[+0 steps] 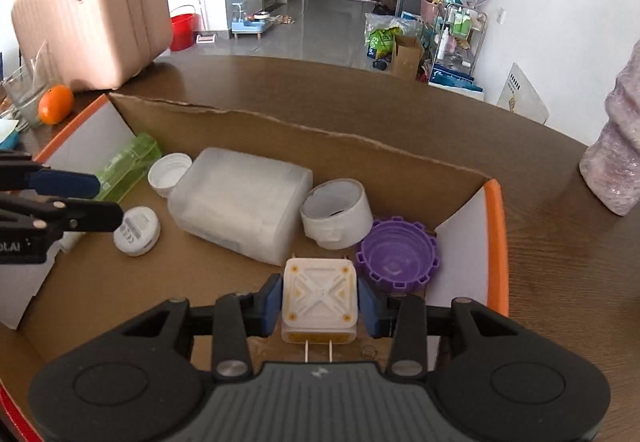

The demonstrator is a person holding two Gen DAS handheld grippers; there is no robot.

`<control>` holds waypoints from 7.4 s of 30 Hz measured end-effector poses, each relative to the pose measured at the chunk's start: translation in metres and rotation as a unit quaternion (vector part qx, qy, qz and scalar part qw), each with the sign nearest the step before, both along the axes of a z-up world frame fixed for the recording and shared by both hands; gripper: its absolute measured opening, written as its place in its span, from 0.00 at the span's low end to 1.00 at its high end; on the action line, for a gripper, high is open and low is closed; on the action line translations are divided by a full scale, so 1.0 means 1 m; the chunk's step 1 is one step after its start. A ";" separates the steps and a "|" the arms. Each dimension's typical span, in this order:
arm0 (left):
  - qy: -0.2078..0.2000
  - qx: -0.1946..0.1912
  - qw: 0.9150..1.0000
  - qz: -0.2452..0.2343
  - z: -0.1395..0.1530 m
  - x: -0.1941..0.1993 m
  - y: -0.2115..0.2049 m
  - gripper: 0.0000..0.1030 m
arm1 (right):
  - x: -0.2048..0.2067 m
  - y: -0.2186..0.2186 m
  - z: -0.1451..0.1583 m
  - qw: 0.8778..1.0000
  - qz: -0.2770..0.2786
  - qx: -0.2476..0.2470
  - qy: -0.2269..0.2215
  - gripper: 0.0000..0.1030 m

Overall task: Organize rigid objects
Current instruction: 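Lower the white tin and white plug into the red box, opening both tools, then withdraw both tools from the box toward the remaining items, then grasp the blue bottle cap with the left tool while the right tool grasps the white cap, then lower the blue cap and white cap into the red box, opening both tools, then withdraw both tools from the box toward the lint brush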

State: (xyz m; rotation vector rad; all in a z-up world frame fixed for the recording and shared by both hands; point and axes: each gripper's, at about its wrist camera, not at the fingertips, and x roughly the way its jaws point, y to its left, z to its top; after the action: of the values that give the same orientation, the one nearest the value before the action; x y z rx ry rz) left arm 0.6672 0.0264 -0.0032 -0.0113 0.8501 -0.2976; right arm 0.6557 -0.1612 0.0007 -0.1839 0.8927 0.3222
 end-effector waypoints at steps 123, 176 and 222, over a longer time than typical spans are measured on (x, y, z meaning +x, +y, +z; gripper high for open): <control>-0.210 0.005 0.977 0.041 0.032 -0.475 -0.019 0.50 | -0.483 -0.067 0.031 0.969 -0.035 0.093 -0.225 0.38; -0.082 0.026 0.996 0.000 0.012 -0.070 -0.047 0.73 | -0.088 -0.055 0.030 0.981 -0.045 0.030 -0.186 0.52; -0.216 0.024 0.969 0.114 -0.004 -0.542 0.041 1.00 | -0.536 -0.083 -0.019 0.954 -0.112 0.105 -0.256 0.97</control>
State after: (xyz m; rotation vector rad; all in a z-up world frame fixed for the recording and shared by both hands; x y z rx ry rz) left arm 0.1256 0.0670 -0.0073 0.0012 0.4155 -0.0555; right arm 0.1199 -0.2441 -0.0188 0.0345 0.3549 0.1435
